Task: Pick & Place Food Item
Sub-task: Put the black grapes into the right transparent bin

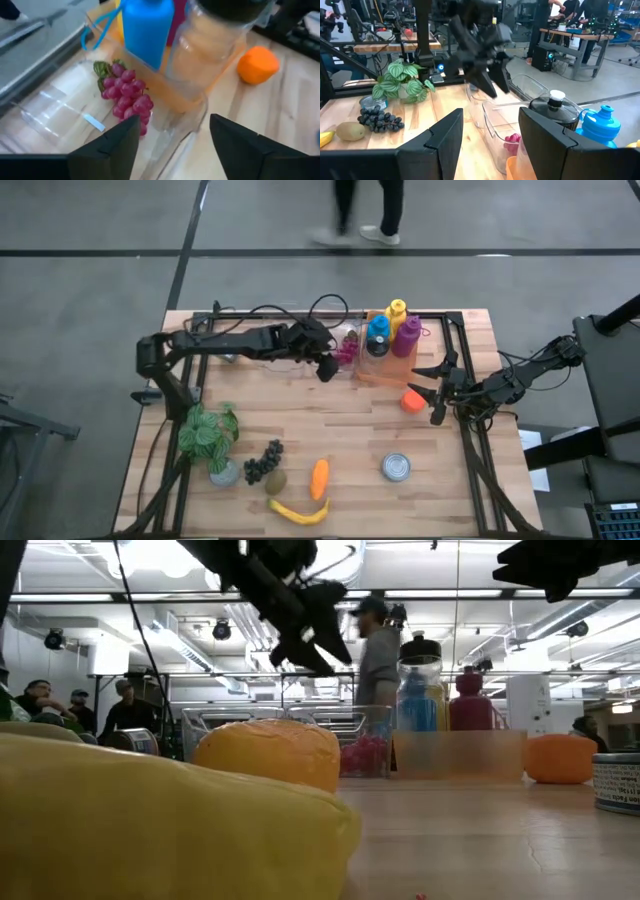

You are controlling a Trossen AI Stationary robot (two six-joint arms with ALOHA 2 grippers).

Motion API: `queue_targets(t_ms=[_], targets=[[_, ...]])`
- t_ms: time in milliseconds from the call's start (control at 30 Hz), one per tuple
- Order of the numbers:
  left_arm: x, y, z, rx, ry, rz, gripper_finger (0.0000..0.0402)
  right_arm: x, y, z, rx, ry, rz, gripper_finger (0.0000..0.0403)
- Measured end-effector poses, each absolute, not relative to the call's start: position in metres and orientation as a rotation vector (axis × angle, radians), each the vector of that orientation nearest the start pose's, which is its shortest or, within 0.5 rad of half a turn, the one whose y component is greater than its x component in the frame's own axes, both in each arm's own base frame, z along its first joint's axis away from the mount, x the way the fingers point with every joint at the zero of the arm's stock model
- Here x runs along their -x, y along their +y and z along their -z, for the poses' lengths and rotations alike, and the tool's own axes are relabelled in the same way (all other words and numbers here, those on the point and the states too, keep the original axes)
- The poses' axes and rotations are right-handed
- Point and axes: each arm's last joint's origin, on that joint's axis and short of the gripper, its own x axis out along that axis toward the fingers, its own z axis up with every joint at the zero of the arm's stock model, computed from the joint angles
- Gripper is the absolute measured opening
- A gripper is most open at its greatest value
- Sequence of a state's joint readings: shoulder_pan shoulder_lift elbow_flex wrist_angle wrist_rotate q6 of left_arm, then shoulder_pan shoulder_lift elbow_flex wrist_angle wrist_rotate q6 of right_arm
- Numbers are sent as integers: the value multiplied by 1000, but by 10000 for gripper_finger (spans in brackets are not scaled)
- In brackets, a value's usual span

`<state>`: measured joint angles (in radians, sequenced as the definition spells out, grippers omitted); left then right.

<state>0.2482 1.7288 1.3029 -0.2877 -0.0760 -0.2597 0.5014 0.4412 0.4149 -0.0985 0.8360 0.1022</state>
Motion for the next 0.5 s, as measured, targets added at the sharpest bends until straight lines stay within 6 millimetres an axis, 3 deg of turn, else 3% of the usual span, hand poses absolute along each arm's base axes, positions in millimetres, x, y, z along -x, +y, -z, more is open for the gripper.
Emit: queue_targets(t_ms=[233,500], targets=[[-353,61,-281,271,692,-354,261,-111,36,-259,-25,81,339,190],[-326,-5,-305,172,695,-481,262,-110,36,-259,-24,81,339,190]])
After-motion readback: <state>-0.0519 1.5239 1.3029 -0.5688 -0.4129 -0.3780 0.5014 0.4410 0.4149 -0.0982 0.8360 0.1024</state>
